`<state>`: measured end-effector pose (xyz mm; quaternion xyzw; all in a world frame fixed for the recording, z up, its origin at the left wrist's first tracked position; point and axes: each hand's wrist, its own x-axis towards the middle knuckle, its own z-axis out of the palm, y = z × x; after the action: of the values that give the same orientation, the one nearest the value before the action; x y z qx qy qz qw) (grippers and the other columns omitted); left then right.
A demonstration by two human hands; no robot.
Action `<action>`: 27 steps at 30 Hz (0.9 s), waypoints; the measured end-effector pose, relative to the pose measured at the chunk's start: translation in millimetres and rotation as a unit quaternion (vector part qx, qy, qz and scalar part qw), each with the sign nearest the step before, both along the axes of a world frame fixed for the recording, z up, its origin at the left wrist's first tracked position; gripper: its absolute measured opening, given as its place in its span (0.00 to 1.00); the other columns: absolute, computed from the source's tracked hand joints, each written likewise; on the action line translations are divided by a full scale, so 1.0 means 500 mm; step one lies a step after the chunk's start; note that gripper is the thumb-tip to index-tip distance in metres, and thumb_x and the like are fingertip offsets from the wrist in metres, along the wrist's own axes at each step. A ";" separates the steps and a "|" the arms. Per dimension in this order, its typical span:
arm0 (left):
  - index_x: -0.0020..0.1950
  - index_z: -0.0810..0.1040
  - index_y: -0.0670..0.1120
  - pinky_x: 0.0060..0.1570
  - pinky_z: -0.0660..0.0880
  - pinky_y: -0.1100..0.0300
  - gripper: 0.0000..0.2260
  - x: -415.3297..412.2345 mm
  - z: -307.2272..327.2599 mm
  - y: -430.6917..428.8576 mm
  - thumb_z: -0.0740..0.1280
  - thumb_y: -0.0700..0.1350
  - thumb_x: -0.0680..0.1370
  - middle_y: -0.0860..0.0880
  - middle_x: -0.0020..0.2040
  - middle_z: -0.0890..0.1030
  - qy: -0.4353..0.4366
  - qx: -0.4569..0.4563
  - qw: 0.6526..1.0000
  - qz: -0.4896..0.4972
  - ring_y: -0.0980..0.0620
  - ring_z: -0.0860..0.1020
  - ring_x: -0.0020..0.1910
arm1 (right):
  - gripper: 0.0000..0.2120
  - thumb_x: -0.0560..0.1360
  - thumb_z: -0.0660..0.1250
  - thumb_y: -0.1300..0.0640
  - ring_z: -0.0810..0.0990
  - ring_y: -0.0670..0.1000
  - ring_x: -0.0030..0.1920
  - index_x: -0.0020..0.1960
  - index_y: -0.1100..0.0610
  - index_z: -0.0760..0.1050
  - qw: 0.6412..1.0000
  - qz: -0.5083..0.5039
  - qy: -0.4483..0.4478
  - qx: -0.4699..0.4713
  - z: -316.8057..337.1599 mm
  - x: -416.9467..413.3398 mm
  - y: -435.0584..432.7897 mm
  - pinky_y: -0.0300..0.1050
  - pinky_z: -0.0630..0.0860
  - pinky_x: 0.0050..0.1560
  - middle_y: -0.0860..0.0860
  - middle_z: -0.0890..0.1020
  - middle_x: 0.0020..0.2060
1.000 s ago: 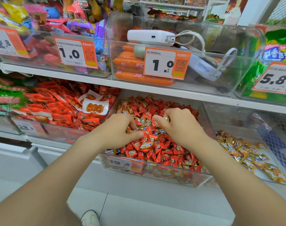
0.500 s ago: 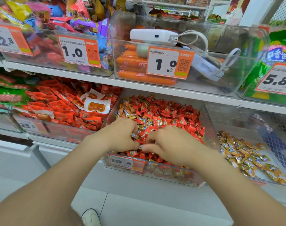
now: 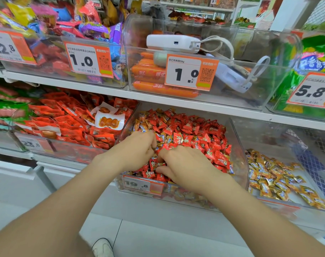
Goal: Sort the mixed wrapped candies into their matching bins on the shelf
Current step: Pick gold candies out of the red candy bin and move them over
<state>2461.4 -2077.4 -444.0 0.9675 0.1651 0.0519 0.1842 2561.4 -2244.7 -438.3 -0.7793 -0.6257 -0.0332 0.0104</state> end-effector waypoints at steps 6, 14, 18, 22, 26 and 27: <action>0.56 0.72 0.50 0.46 0.75 0.48 0.05 0.006 -0.002 -0.005 0.66 0.50 0.84 0.51 0.49 0.77 0.008 0.014 1.000 -0.005 0.50 0.75 0.45 | 0.09 0.83 0.63 0.44 0.81 0.54 0.43 0.56 0.47 0.76 0.996 0.000 0.093 0.017 0.007 0.008 -0.008 0.51 0.72 0.39 0.47 0.82 0.38; 0.60 0.77 0.56 0.50 0.78 0.48 0.12 0.012 0.000 -0.005 0.74 0.54 0.79 0.53 0.49 0.77 0.033 0.013 0.999 -0.024 0.51 0.77 0.47 | 0.13 0.83 0.62 0.37 0.74 0.45 0.29 0.49 0.46 0.71 0.981 -0.051 0.183 0.045 0.035 0.083 -0.052 0.50 0.73 0.37 0.48 0.77 0.27; 0.65 0.80 0.58 0.58 0.78 0.46 0.22 0.017 -0.002 0.002 0.77 0.60 0.74 0.52 0.60 0.80 0.069 -0.004 0.997 -0.033 0.48 0.77 0.60 | 0.24 0.77 0.59 0.26 0.77 0.49 0.35 0.48 0.48 0.71 0.987 -0.077 0.131 0.041 0.041 0.094 -0.061 0.52 0.75 0.38 0.48 0.78 0.32; 0.57 0.81 0.56 0.54 0.78 0.49 0.18 0.020 0.002 0.005 0.78 0.61 0.72 0.54 0.53 0.80 0.090 0.008 0.995 -0.039 0.47 0.78 0.55 | 0.27 0.71 0.59 0.22 0.72 0.52 0.33 0.40 0.46 0.63 0.989 -0.088 0.120 0.020 0.055 0.096 -0.068 0.50 0.65 0.32 0.49 0.73 0.30; 0.43 0.75 0.54 0.50 0.78 0.50 0.13 0.027 0.000 0.000 0.77 0.57 0.75 0.52 0.45 0.76 0.094 0.024 0.995 -0.027 0.46 0.77 0.49 | 0.23 0.77 0.59 0.27 0.73 0.53 0.31 0.45 0.48 0.66 0.982 -0.094 0.149 0.068 0.056 0.101 -0.075 0.52 0.70 0.33 0.50 0.75 0.29; 0.43 0.75 0.53 0.50 0.78 0.49 0.13 0.026 0.000 0.001 0.75 0.56 0.77 0.51 0.46 0.76 0.086 0.021 0.996 -0.024 0.46 0.77 0.48 | 0.21 0.80 0.60 0.31 0.74 0.52 0.30 0.47 0.49 0.66 0.979 -0.094 0.160 0.082 0.055 0.105 -0.076 0.52 0.71 0.33 0.49 0.76 0.29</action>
<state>2474.4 -2076.9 -443.9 0.9757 0.1556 -0.0329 0.1505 2613.8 -2282.9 -410.7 -0.8262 -0.5353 0.0394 0.1712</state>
